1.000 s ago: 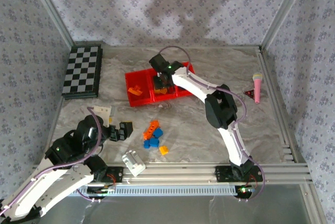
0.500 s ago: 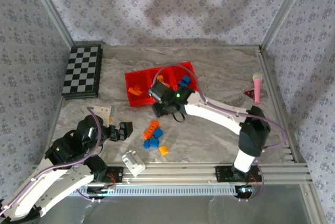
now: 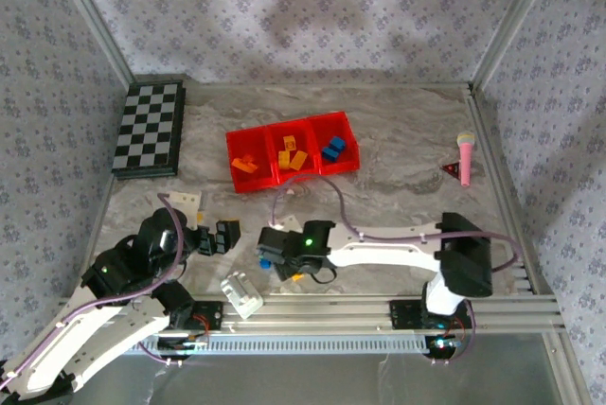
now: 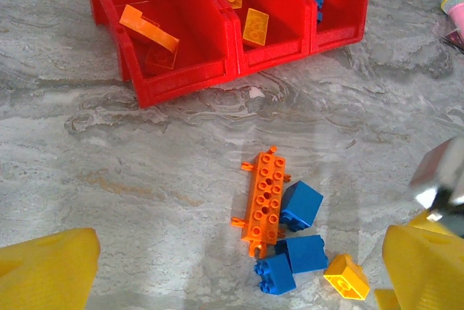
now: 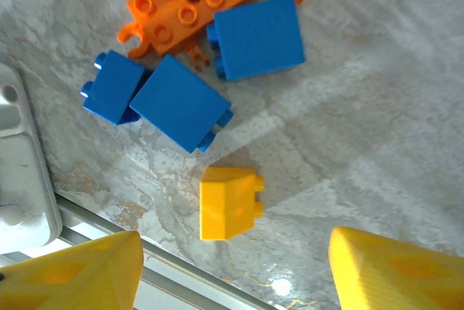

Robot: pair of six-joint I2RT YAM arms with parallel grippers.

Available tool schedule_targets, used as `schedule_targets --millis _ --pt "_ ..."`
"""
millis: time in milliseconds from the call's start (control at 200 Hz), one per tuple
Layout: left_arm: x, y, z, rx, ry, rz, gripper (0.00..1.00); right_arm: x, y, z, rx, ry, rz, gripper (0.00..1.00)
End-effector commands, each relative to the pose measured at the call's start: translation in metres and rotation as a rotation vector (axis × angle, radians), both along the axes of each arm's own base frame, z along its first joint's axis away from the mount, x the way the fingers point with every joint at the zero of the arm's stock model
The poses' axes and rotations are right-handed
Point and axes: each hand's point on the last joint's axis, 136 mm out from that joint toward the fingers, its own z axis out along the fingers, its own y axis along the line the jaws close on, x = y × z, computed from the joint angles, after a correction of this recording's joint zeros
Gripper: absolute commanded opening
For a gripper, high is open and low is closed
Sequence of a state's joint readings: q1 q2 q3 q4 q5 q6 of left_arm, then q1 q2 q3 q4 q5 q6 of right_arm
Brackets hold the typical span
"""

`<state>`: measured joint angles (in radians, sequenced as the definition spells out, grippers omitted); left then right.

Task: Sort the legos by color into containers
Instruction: Pick up the lego from the bottom-center of the table.

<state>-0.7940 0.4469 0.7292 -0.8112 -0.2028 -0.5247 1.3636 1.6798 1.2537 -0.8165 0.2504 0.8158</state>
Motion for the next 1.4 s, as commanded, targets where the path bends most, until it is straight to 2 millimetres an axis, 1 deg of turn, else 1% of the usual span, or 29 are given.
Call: schedule_targets --millis 0,195,365,665,795,885,1019,1214,1394 --pt "0.0 0.001 0.003 -0.008 -0.01 0.004 1.0 -0.007 -0.001 -0.008 -0.073 0.014 -0.043 0.71" --pt "-0.001 0.003 0.005 -0.019 -0.02 0.012 1.0 -0.016 0.008 -0.031 -0.114 0.045 -0.036 0.7" --pt "-0.003 0.006 0.008 -0.031 -0.035 0.017 1.0 -0.017 0.001 -0.044 -0.173 0.058 -0.046 0.68" --pt "-0.003 0.006 0.009 -0.033 -0.037 0.019 1.0 -0.017 0.0 -0.067 -0.192 0.082 -0.053 0.63" --pt "-0.003 0.006 0.008 -0.031 -0.038 0.019 1.0 -0.017 -0.002 -0.073 -0.216 0.087 -0.054 0.6" --pt "-0.003 0.008 0.008 -0.03 -0.038 0.027 1.0 -0.015 -0.007 -0.075 -0.24 0.073 -0.06 0.54" --pt "-0.002 0.008 0.008 -0.03 -0.038 0.03 1.0 -0.014 -0.013 -0.077 -0.281 0.061 -0.063 0.53" --pt "-0.002 0.007 0.007 -0.029 -0.036 0.029 1.0 -0.011 -0.016 -0.082 -0.305 0.056 -0.065 0.51" --pt "-0.003 0.007 0.007 -0.029 -0.036 0.027 1.0 -0.01 -0.023 -0.085 -0.346 0.051 -0.064 0.44"
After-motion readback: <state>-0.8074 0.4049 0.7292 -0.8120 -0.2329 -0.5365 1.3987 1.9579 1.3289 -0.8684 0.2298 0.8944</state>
